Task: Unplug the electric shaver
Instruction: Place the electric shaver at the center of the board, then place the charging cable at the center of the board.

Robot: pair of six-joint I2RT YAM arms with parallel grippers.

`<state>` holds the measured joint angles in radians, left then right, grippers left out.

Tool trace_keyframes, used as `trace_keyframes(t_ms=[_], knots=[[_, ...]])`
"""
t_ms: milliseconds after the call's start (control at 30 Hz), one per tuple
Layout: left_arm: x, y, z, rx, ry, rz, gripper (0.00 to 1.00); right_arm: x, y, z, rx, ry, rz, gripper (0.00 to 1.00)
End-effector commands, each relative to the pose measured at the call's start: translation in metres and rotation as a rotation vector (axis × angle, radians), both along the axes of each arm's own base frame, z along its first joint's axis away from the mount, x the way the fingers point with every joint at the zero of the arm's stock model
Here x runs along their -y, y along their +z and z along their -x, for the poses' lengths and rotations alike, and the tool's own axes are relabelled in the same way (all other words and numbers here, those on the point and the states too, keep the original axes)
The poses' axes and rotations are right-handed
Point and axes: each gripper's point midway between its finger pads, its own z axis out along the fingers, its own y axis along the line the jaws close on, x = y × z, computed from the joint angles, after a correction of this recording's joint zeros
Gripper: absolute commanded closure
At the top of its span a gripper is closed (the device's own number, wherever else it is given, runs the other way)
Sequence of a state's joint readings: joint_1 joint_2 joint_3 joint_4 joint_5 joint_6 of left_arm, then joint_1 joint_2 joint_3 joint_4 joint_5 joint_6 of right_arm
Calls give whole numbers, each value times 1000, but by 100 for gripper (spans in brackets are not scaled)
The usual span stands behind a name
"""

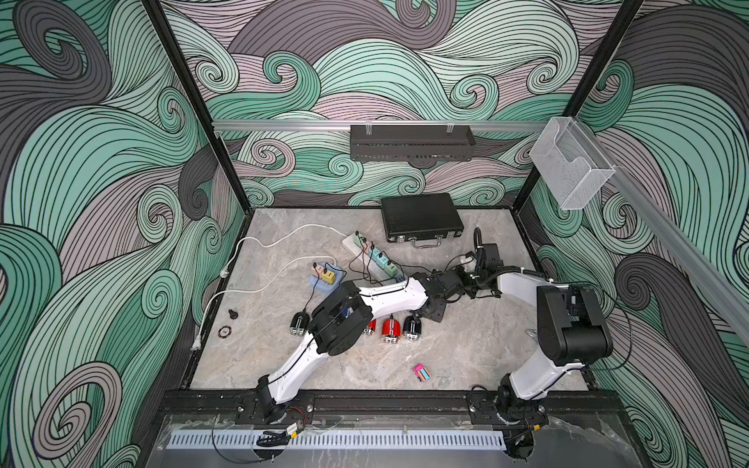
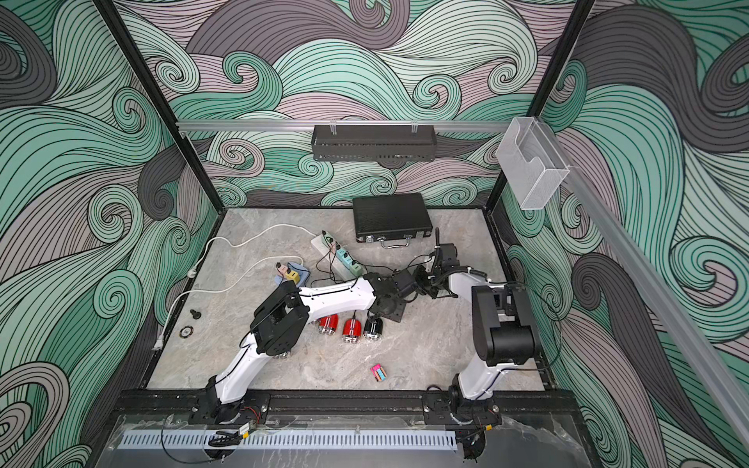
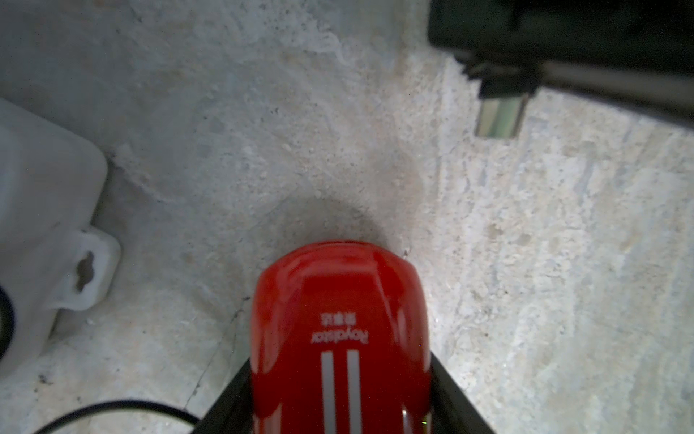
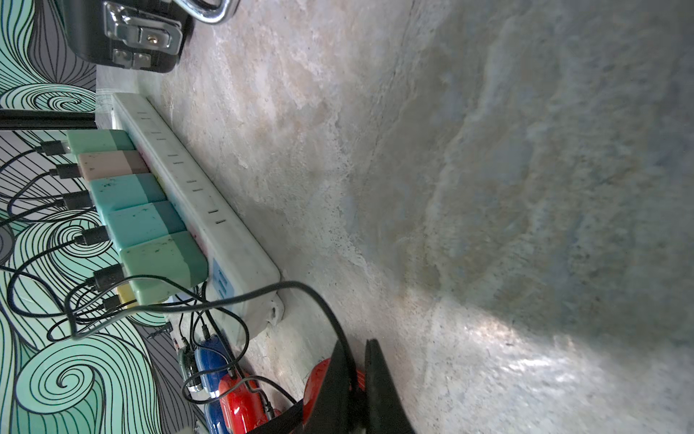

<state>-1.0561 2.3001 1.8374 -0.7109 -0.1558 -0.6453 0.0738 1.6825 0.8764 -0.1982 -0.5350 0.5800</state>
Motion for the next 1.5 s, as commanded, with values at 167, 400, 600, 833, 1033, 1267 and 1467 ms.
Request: trace_keyframes(t_ms=[167, 400, 600, 833, 1033, 1267, 1467], knots=[[3, 2, 4, -3, -5, -14, 38, 0, 0, -1, 1, -7, -10, 90], [5, 6, 3, 5, -6, -2, 37, 0, -1, -2, -2, -5, -13, 90], [9, 20, 2, 25, -11, 32, 36, 0, -3, 0, -5, -5, -15, 90], [7, 50, -4, 99, -4, 79, 37, -1, -12, 1, -27, -4, -16, 90], [2, 73, -8, 148, -5, 94, 37, -4, -12, 2, -32, 6, -7, 90], [-28, 99, -21, 220, 41, 78, 39, -3, -16, 4, -49, 7, 25, 88], [-83, 112, -42, 245, 142, 103, 46, -4, -20, 6, -63, 10, 41, 85]])
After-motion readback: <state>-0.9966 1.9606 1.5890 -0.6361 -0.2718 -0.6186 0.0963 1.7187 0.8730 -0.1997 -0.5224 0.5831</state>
